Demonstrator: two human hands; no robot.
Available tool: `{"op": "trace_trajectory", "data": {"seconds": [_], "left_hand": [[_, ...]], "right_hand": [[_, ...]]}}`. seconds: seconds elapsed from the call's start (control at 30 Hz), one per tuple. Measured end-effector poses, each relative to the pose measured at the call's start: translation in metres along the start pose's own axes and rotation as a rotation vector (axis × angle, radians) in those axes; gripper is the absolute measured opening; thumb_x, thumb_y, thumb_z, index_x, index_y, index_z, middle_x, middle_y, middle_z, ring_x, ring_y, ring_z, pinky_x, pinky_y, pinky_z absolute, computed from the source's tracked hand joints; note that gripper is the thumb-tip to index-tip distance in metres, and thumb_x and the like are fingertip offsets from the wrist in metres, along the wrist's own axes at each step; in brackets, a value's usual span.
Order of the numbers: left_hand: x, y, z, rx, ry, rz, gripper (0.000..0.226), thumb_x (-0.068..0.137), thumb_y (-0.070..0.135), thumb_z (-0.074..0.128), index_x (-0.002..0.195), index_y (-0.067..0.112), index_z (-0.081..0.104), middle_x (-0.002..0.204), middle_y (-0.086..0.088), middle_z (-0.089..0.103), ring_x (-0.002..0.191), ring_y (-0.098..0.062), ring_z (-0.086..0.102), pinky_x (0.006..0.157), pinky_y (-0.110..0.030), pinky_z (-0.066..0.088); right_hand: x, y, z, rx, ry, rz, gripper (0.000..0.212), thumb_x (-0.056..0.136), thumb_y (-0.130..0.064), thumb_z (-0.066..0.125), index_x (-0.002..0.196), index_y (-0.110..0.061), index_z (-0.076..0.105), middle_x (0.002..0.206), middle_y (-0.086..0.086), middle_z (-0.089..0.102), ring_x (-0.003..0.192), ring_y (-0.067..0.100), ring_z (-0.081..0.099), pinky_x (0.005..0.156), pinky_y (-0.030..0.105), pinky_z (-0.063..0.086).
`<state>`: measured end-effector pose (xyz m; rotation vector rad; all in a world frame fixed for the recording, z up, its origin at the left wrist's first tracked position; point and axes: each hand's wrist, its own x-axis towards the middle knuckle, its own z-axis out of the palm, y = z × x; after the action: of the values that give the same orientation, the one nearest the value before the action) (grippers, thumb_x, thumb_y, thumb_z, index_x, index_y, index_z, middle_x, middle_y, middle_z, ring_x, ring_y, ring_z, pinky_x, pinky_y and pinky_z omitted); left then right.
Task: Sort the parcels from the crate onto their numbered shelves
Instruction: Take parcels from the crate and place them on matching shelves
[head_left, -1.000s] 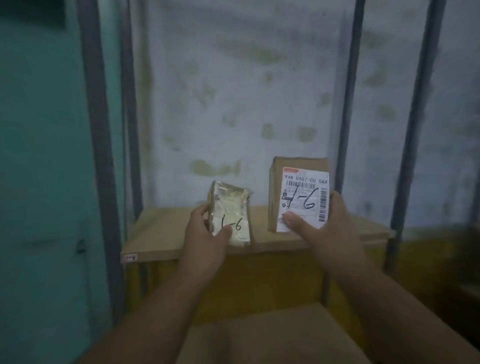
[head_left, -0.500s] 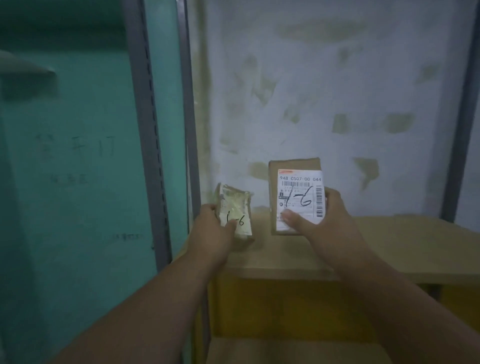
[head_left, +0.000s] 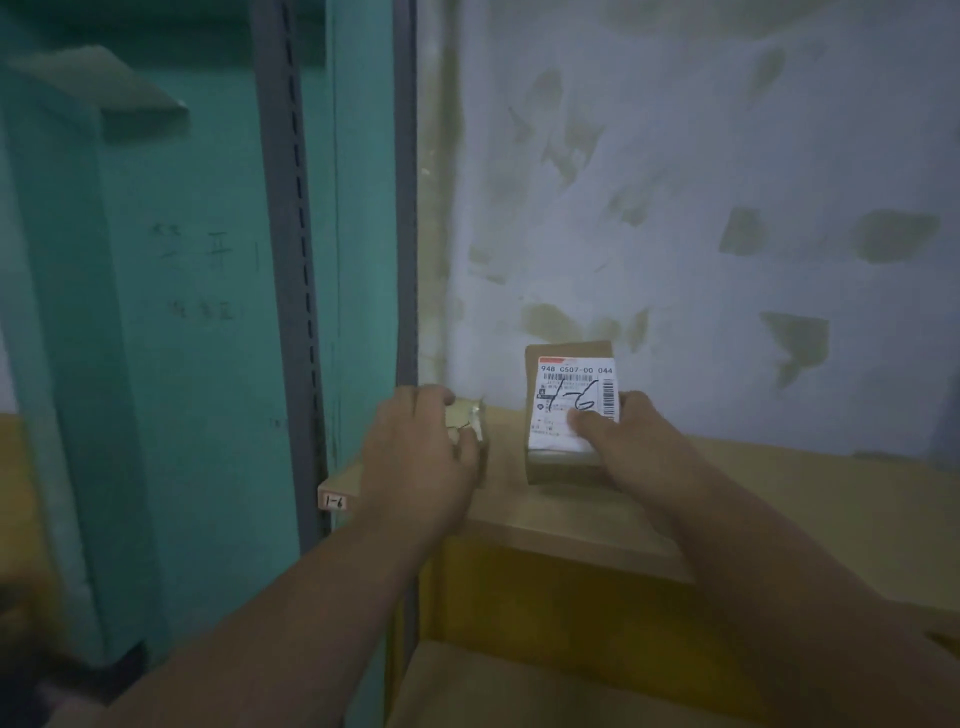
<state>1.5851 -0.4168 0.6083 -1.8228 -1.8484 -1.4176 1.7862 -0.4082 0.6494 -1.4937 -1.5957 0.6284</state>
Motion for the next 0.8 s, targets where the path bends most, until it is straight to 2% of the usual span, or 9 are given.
{"op": "trace_trajectory", "data": {"seconds": [0.07,0.13,0.23,0.33,0.43,0.57,0.7,0.8], "left_hand": [[-0.022,0.007,-0.002,0.009,-0.001,0.053,0.032,0.088,0.033,0.060,0.119,0.023,0.057,0.115,0.003,0.051,0.104,-0.014,0.042,0.090,-0.033,0.038],[-0.041,0.007,-0.001,0.062,-0.023,0.093,0.029,0.087,0.033,0.062,0.114,0.024,0.058,0.111,0.006,0.050,0.101,-0.012,0.041,0.088,-0.032,0.038],[-0.055,0.004,-0.003,0.107,-0.064,0.096,0.030,0.087,0.032,0.059,0.116,0.025,0.057,0.117,0.006,0.051,0.109,-0.014,0.044,0.093,-0.033,0.039],[-0.061,0.005,-0.007,0.126,-0.064,0.063,0.031,0.089,0.029,0.056,0.121,0.027,0.056,0.121,0.005,0.051,0.114,-0.015,0.044,0.098,-0.035,0.038],[-0.067,0.003,-0.011,0.130,-0.077,0.068,0.031,0.091,0.029,0.057,0.122,0.027,0.056,0.121,0.005,0.051,0.115,-0.016,0.044,0.097,-0.036,0.040],[-0.077,-0.018,-0.022,0.128,-0.075,0.067,0.032,0.086,0.032,0.061,0.118,0.024,0.060,0.115,0.004,0.057,0.109,-0.019,0.051,0.091,-0.038,0.045],[-0.091,-0.070,-0.054,0.157,-0.039,0.083,0.034,0.079,0.041,0.053,0.105,0.021,0.062,0.097,0.001,0.059,0.088,-0.024,0.056,0.075,-0.039,0.050],[-0.104,-0.133,-0.098,0.247,-0.043,0.076,0.036,0.076,0.044,0.049,0.102,0.023,0.061,0.094,0.002,0.059,0.084,-0.025,0.059,0.073,-0.039,0.050]], "right_hand": [[0.008,0.001,0.004,-0.128,-0.044,-0.009,0.044,0.098,-0.047,0.055,0.125,-0.013,0.049,0.118,0.003,0.060,0.098,0.021,0.059,0.064,0.029,0.040],[0.017,0.003,0.008,-0.233,-0.064,-0.025,0.049,0.097,-0.052,0.052,0.125,-0.011,0.052,0.119,0.006,0.063,0.101,0.025,0.061,0.075,0.032,0.044],[0.027,0.005,0.012,-0.394,-0.071,-0.036,0.059,0.097,-0.058,0.046,0.124,-0.006,0.053,0.115,0.009,0.063,0.105,0.029,0.062,0.081,0.033,0.045],[0.020,0.002,0.009,-0.560,0.038,-0.093,0.063,0.096,-0.063,0.044,0.127,-0.008,0.048,0.119,0.011,0.058,0.110,0.030,0.058,0.087,0.038,0.046],[-0.002,-0.003,0.009,-0.683,0.204,-0.325,0.064,0.095,-0.064,0.042,0.134,-0.013,0.043,0.128,0.012,0.049,0.116,0.030,0.049,0.095,0.042,0.044],[-0.040,-0.023,0.023,-0.641,0.241,-0.632,0.068,0.091,-0.066,0.049,0.140,-0.018,0.045,0.136,0.008,0.049,0.122,0.027,0.047,0.101,0.041,0.043],[-0.077,-0.062,0.065,-0.525,0.260,-0.790,0.070,0.087,-0.068,0.048,0.138,-0.020,0.046,0.135,0.004,0.051,0.122,0.023,0.048,0.102,0.040,0.043],[-0.103,-0.105,0.125,-0.424,0.249,-0.904,0.068,0.087,-0.064,0.053,0.137,-0.019,0.048,0.134,0.005,0.053,0.122,0.025,0.050,0.101,0.041,0.045]]}}
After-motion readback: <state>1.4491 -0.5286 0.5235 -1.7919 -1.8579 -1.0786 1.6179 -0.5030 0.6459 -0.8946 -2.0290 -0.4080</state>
